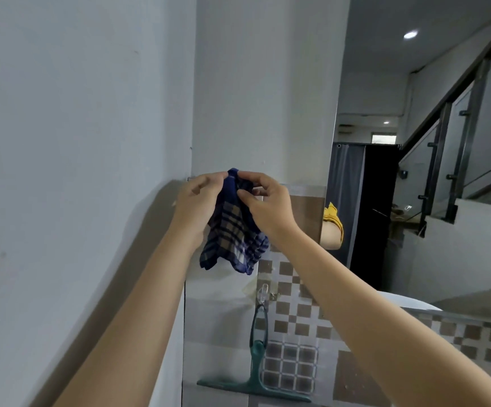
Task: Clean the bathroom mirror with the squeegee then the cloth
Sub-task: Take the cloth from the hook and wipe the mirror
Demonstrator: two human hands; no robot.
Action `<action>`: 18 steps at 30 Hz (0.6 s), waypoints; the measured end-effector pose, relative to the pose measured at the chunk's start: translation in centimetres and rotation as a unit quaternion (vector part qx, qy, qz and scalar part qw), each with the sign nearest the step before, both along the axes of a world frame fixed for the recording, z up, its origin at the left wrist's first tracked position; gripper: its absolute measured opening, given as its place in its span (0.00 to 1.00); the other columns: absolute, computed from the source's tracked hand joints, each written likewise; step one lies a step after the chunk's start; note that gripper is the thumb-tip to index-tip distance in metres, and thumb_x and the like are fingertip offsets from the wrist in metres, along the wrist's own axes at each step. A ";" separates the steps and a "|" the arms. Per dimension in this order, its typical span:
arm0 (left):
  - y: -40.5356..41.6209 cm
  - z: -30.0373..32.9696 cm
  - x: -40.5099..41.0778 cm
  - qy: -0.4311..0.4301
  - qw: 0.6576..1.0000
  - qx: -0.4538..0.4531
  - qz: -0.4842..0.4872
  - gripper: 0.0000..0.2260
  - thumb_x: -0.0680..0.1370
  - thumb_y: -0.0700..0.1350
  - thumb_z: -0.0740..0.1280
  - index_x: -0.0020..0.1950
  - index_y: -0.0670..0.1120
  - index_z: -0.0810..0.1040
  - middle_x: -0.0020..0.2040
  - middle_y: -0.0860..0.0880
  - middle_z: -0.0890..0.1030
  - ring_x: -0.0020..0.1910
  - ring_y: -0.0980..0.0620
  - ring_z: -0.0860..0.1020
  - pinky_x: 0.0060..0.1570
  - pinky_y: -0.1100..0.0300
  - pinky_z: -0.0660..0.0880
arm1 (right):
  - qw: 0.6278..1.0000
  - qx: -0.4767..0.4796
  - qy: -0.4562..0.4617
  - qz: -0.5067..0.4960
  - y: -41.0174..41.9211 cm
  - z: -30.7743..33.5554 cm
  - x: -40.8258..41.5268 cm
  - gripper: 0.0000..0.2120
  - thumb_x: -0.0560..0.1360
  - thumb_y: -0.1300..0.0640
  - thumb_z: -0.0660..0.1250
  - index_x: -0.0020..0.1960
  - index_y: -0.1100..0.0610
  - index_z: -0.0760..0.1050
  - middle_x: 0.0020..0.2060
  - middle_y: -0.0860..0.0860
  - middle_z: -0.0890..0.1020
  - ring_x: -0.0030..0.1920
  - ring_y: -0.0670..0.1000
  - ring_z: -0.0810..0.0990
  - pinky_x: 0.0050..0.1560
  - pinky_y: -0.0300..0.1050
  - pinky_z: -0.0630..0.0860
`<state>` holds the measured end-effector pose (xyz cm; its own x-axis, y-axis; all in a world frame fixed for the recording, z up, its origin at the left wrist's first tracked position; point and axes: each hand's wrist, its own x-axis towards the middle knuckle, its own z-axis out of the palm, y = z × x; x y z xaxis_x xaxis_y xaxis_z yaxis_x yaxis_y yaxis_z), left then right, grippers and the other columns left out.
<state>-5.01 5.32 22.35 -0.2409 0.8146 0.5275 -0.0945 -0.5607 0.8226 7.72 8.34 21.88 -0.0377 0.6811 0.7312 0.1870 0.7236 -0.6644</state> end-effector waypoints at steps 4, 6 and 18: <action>-1.7 1.1 -0.1 -0.022 0.997 0.062 -0.042 0.08 0.76 0.42 0.66 0.54 0.44 0.80 0.49 0.48 0.83 0.47 0.53 0.82 0.40 0.64 0.77 | 0.998 0.045 0.003 0.035 -1.6 1.4 0.2 0.14 0.74 0.63 0.70 0.55 0.47 0.80 0.48 0.44 0.83 0.49 0.45 0.79 0.55 0.47 0.79; -2.7 1.7 -0.2 0.008 0.995 0.088 -0.044 0.08 0.75 0.40 0.67 0.53 0.46 0.80 0.50 0.48 0.83 0.49 0.52 0.81 0.44 0.62 0.77 | 0.996 0.062 0.004 0.062 -2.7 1.8 0.7 0.14 0.73 0.62 0.72 0.54 0.46 0.80 0.49 0.48 0.84 0.50 0.49 0.81 0.56 0.51 0.80; -9.0 4.2 3.5 0.169 0.969 0.160 -0.080 0.10 0.72 0.32 0.68 0.46 0.47 0.81 0.41 0.48 0.84 0.43 0.49 0.82 0.44 0.59 0.78 | 0.985 0.082 -0.066 0.139 -10.9 1.1 8.7 0.15 0.76 0.58 0.70 0.60 0.46 0.75 0.48 0.62 0.80 0.48 0.61 0.83 0.49 0.63 0.82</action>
